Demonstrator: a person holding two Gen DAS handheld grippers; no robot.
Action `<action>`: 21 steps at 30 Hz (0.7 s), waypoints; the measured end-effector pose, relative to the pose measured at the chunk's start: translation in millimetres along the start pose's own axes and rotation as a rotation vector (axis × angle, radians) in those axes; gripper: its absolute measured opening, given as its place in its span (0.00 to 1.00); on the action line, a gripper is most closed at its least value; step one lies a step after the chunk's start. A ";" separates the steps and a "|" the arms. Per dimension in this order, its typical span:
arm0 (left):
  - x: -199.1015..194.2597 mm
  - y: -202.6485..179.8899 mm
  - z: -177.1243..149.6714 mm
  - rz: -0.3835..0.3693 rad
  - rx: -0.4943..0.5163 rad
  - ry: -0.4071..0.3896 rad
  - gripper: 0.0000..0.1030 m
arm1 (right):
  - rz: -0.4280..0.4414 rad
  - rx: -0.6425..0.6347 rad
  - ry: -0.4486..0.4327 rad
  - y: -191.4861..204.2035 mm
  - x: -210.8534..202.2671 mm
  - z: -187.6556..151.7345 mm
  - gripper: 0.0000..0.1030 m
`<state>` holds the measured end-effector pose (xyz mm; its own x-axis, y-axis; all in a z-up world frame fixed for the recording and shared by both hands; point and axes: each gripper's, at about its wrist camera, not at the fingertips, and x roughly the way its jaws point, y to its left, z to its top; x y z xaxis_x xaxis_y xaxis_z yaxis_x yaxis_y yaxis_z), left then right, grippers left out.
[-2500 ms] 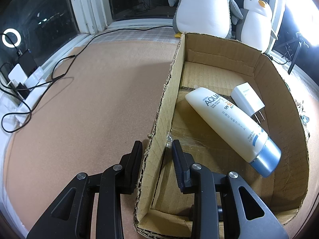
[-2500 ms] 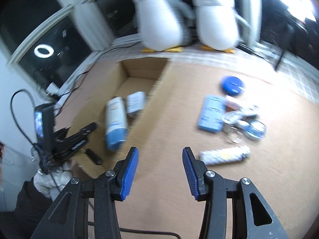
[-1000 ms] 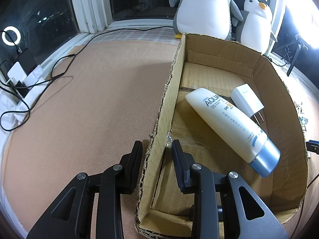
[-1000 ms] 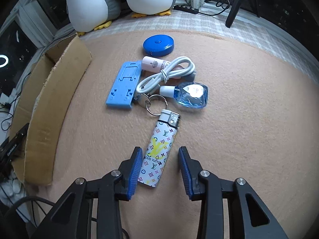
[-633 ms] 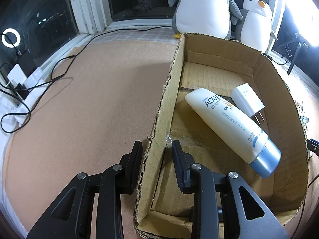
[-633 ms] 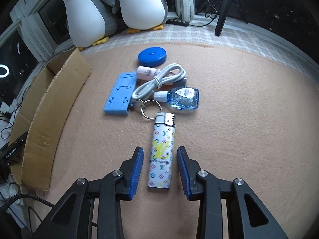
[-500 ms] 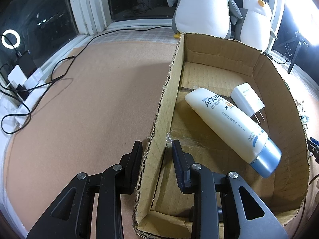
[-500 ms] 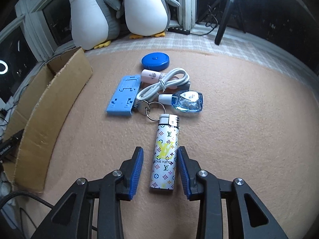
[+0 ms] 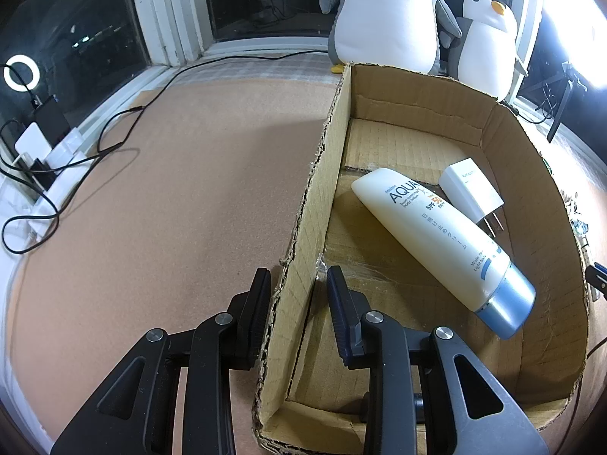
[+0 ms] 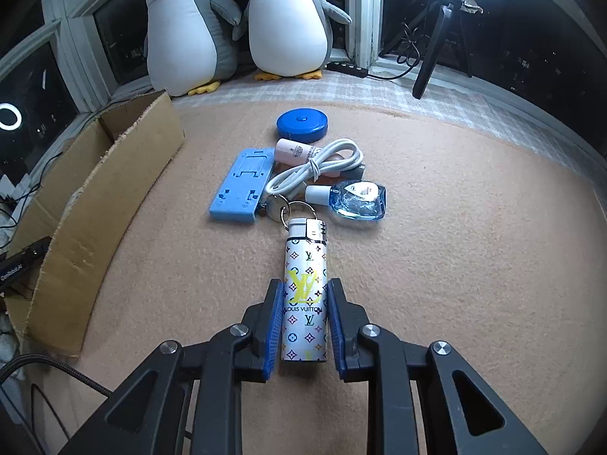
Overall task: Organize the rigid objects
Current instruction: 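Move the right gripper to the patterned lighter and grasp it, then carry the lighter with the right gripper into the box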
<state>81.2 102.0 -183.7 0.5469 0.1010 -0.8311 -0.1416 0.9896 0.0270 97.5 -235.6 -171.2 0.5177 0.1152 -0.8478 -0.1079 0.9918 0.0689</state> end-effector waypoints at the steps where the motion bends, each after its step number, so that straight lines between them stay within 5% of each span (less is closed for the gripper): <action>1: 0.0 0.0 0.0 0.000 0.000 0.000 0.28 | 0.004 0.001 -0.002 0.2 -2.3 0.1 0.20; 11: -0.1 -0.2 0.0 0.000 0.000 0.000 0.28 | 0.055 -0.036 -0.060 20.6 -36.4 26.9 0.20; 21: -0.1 -0.1 -0.2 -0.003 -0.005 0.000 0.28 | 0.162 -0.171 -0.108 90.7 -39.7 73.9 0.20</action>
<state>81.0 101.9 -183.7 0.5475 0.0976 -0.8311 -0.1441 0.9893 0.0213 129.8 -146.1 -92.5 0.5687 0.2861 -0.7712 -0.3337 0.9372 0.1016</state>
